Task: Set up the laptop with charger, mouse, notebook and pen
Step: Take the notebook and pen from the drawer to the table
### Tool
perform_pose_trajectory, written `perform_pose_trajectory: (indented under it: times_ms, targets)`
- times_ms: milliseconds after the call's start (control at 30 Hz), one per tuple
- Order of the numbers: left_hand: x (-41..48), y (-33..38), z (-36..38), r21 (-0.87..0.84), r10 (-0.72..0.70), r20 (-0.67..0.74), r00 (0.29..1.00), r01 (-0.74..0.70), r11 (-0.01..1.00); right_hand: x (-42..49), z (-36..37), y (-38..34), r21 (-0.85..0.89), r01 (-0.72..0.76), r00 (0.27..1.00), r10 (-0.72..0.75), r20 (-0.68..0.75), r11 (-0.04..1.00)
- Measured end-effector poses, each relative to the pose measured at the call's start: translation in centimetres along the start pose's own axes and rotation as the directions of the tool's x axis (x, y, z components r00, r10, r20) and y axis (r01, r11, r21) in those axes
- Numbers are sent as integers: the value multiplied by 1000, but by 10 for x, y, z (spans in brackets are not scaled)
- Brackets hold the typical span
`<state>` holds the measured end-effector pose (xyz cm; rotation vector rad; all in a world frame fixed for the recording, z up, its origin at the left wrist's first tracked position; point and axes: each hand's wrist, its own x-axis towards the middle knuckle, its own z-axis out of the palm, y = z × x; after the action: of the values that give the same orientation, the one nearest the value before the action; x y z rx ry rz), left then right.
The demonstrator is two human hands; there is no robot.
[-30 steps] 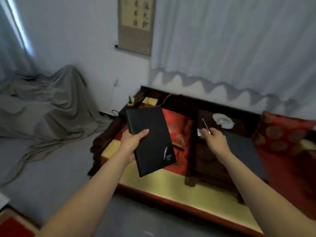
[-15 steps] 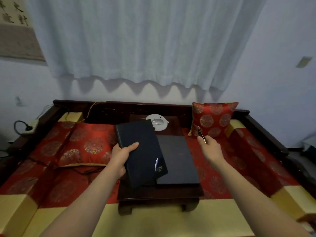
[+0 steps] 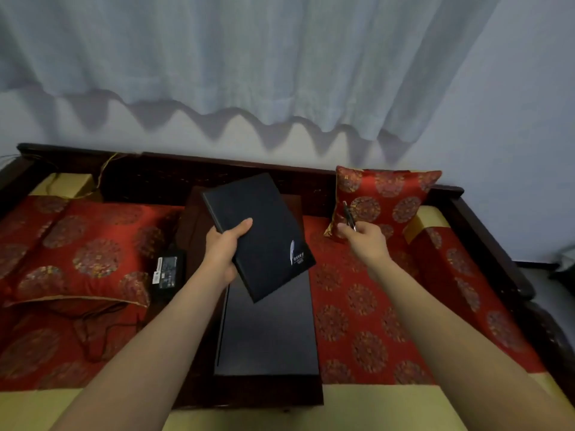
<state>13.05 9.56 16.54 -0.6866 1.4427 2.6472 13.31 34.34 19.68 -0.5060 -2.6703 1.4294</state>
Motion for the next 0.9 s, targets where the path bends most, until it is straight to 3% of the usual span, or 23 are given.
perform_pose_trajectory:
  times_ms: [133,200,367,467,567,667,767,900]
  targets:
    - [23,-32,24,-382,-39,-123,992,-11,924,46,25,1,228,-168,963,110,247,959]
    - [37,-45,31,-484,-48,-152,987,-32,875,64,43,3,269,-202,944,114,309,942]
    - [66,-61,29,-468,-65,-231,971,-52,882,101,86,9,292,-252,903,116,414,923]
    - [91,-53,13,-451,-116,-74,990,71,890,123,102,17,372,-351,886,175,430,859]
    - [121,-36,-28,-303,-200,77,977,215,929,150,105,25,385,-413,880,252,403,825]
    - [153,-25,-53,116,-295,57,954,287,951,177,114,37,317,-418,878,288,383,851]
    - [189,-30,-53,512,-296,-66,953,287,810,195,137,48,243,-435,870,336,360,867]
    - [245,-38,-51,666,-311,-147,939,327,671,228,170,65,115,-508,834,454,315,854]
